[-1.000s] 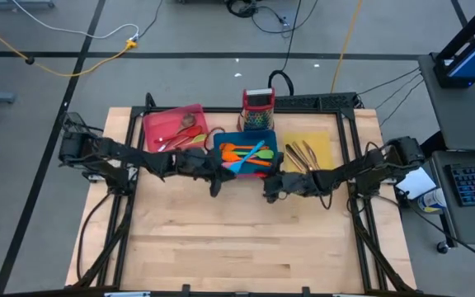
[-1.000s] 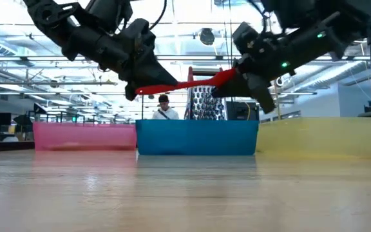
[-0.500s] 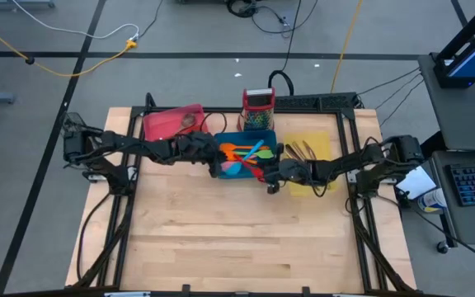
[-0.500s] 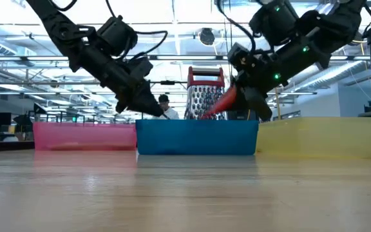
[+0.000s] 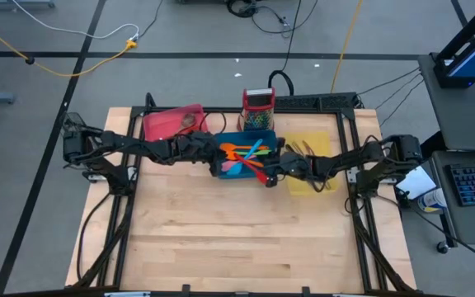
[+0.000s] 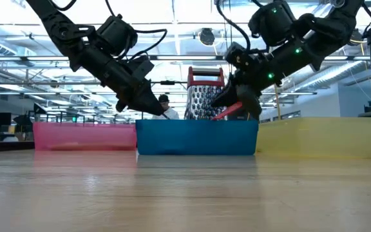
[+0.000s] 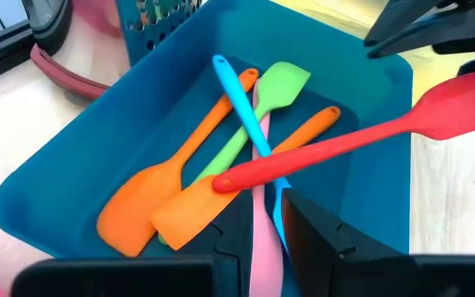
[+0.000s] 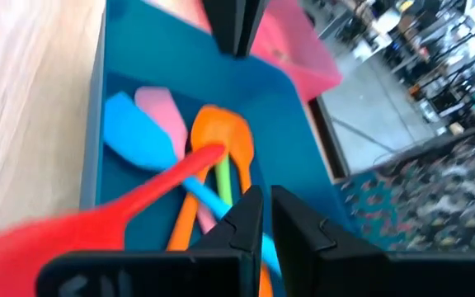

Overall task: Pick & Place Kitchen Items
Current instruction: Put the red spatula into the blue bin, then return to Home Position

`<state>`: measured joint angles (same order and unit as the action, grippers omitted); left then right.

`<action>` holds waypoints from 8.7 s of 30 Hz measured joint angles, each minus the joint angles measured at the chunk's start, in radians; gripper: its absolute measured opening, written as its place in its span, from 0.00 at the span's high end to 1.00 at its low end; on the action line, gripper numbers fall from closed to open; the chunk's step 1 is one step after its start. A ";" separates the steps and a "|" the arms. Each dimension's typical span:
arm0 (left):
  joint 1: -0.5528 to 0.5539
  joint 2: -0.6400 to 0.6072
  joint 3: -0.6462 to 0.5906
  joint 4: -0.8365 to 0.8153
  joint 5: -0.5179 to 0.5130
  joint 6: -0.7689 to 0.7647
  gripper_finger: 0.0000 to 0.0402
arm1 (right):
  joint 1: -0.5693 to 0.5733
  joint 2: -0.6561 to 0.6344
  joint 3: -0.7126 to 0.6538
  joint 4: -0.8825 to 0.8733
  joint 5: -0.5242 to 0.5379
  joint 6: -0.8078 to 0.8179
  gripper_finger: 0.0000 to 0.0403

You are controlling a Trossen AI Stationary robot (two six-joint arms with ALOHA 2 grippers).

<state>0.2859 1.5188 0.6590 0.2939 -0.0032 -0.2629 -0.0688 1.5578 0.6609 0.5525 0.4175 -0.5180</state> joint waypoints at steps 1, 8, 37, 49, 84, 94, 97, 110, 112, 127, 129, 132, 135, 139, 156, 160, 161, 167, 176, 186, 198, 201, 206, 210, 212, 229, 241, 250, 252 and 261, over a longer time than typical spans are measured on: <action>0.000 0.000 0.000 0.000 0.000 0.005 0.83 | 0.004 0.000 0.000 0.015 0.000 -0.007 0.95; -0.031 -0.019 0.000 0.022 0.013 0.044 0.83 | 0.042 0.000 0.000 0.047 0.000 0.029 0.93; -0.097 -0.017 0.000 0.076 0.027 0.130 0.83 | 0.126 0.000 -0.001 -0.123 0.102 0.135 1.00; -0.098 -0.070 0.000 0.063 -0.034 0.169 0.84 | 0.130 -0.026 -0.001 -0.037 0.102 0.104 1.00; -0.393 -1.193 -0.304 -0.512 -0.416 0.222 0.98 | 0.134 -0.987 -0.289 -0.491 -0.232 0.485 1.00; -0.400 -1.410 -0.491 -0.394 -0.427 0.282 0.98 | 0.134 -1.244 -0.495 -0.398 -0.293 0.559 1.00; -0.400 -1.456 -0.545 -0.341 -0.428 0.312 0.99 | 0.134 -1.298 -0.525 -0.399 -0.317 0.559 1.00; -0.400 -1.514 -0.628 -0.269 -0.447 0.363 0.98 | 0.134 -1.453 -0.613 -0.396 -0.389 0.539 1.00; -0.400 -1.514 -0.628 -0.270 -0.447 0.363 0.98 | 0.134 -1.464 -0.619 -0.400 -0.389 0.537 1.00; -0.400 -1.513 -0.628 -0.285 -0.389 0.338 0.98 | 0.134 -1.471 -0.623 -0.433 -0.385 0.533 1.00; -0.399 -1.513 -0.628 -0.288 -0.373 0.339 0.97 | 0.134 -1.471 -0.623 -0.433 -0.364 0.543 1.00; -0.400 -1.513 -0.628 -0.296 -0.284 0.340 0.98 | 0.134 -1.471 -0.623 -0.459 -0.341 0.563 1.00; -0.400 -1.513 -0.628 -0.304 -0.222 0.333 0.99 | 0.134 -1.470 -0.624 -0.497 -0.339 0.583 1.00; -0.400 -1.513 -0.628 -0.308 -0.205 0.333 0.97 | 0.134 -1.466 -0.624 -0.519 -0.342 0.585 1.00; -0.400 -1.352 -0.628 -0.327 -0.080 0.318 0.98 | 0.134 -1.462 -0.624 -0.515 -0.341 0.585 1.00; -0.400 -1.342 -0.628 -0.325 -0.083 0.292 0.94 | 0.134 -1.462 -0.624 -0.515 -0.341 0.585 1.00; -0.400 -1.342 -0.629 -0.322 -0.083 0.287 0.93 | 0.134 -1.462 -0.624 -0.515 -0.341 0.585 1.00; -0.400 -1.342 -0.633 -0.271 -0.086 0.285 0.91 | 0.134 -1.462 -0.624 -0.515 -0.341 0.585 1.00; -0.400 -1.342 -0.633 -0.238 -0.086 0.284 0.91 | 0.134 -1.462 -0.624 -0.515 -0.341 0.585 1.00; -0.400 -1.342 -0.631 -0.233 -0.086 0.284 0.91 | 0.134 -1.462 -0.624 -0.515 -0.341 0.585 1.00; -0.400 -1.342 -0.629 -0.232 -0.085 0.284 0.91 | 0.134 -1.462 -0.624 -0.515 -0.341 0.585 1.00; -0.400 -1.342 -0.629 -0.232 -0.085 0.284 0.91 | 0.134 -1.462 -0.624 -0.515 -0.341 0.585 1.00; -0.400 -1.342 -0.629 -0.232 -0.085 0.284 0.91 | 0.134 -1.462 -0.624 -0.515 -0.341 0.585 1.00; -0.400 -1.342 -0.629 -0.232 -0.085 0.284 0.91 | 0.134 -1.462 -0.624 -0.515 -0.341 0.585 1.00; -0.400 -1.342 -0.629 -0.232 -0.085 0.284 0.91 | 0.134 -1.462 -0.624 -0.515 -0.341 0.585 1.00; -0.400 -1.342 -0.629 -0.232 -0.084 0.284 0.91 | 0.134 -1.462 -0.624 -0.515 -0.340 0.585 1.00; -0.400 -1.342 -0.629 -0.232 -0.084 0.284 0.91 | 0.134 -1.462 -0.624 -0.515 -0.341 0.585 1.00; -0.400 -1.342 -0.629 -0.232 -0.084 0.284 0.91 | 0.134 -1.462 -0.624 -0.515 -0.340 0.585 1.00; -0.400 -1.342 -0.629 -0.232 -0.084 0.284 0.91 | 0.134 -1.462 -0.624 -0.515 -0.340 0.585 1.00; -0.400 -1.342 -0.629 -0.232 -0.084 0.284 0.91 | 0.134 -1.462 -0.624 -0.516 -0.340 0.585 1.00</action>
<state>-0.1139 0.1768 0.0299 0.0616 -0.0875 0.0212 0.0654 0.0959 0.0364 0.0368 0.0772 0.0669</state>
